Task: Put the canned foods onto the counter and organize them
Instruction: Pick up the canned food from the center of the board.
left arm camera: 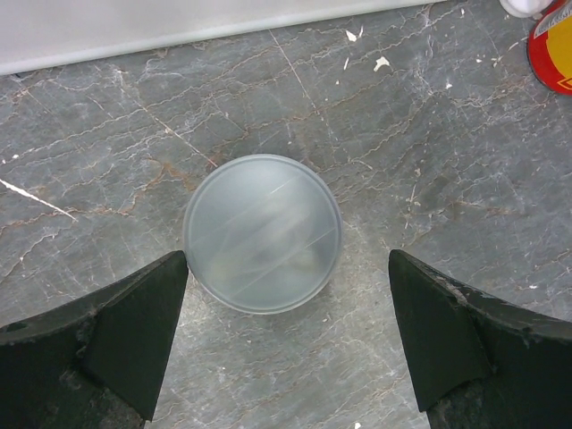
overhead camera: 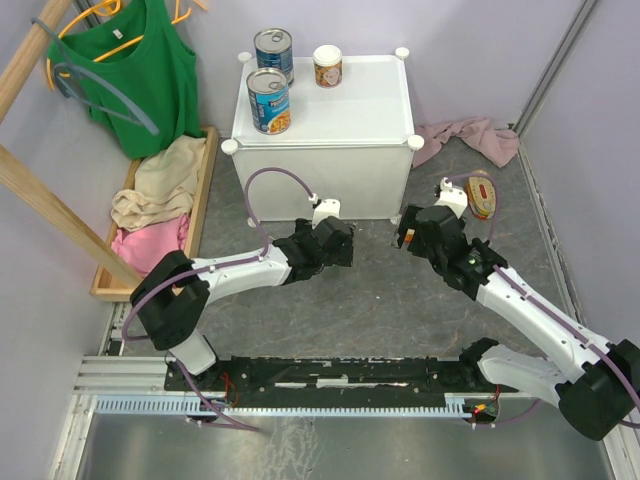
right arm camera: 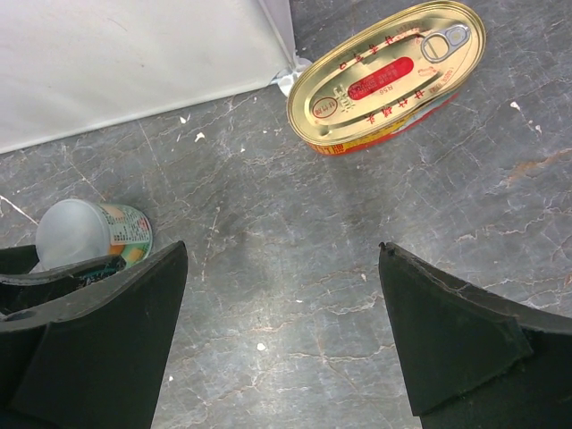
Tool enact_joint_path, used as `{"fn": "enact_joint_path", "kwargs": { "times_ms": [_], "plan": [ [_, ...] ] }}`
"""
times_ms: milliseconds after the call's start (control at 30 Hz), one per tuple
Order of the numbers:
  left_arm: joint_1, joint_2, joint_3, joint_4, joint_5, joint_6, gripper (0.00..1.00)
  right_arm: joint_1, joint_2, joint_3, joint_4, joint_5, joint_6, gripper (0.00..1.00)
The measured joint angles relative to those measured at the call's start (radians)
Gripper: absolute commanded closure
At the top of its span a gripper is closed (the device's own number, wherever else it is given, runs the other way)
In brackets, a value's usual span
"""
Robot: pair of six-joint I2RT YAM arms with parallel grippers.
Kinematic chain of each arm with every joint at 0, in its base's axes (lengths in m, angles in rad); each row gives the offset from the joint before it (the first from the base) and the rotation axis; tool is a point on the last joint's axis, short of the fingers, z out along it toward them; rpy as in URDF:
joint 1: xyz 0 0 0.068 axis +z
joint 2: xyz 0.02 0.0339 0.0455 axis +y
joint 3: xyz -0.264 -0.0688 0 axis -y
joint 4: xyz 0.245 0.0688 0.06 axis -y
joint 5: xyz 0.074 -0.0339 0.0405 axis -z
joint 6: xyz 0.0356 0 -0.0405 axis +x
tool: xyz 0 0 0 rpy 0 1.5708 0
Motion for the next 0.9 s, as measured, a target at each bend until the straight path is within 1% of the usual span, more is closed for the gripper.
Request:
{"fn": "enact_joint_path", "kwargs": {
  "times_ms": [633,900],
  "plan": [
    [0.001,0.065,0.005,0.018,-0.027,-0.034,0.0,0.0,-0.01,-0.017,0.001,-0.011,0.0,0.05],
    [0.002,0.071,0.005,0.034,-0.04,-0.035,0.03,-0.001,-0.01,-0.022,0.001,-0.011,0.0,0.05]
  ]
}}
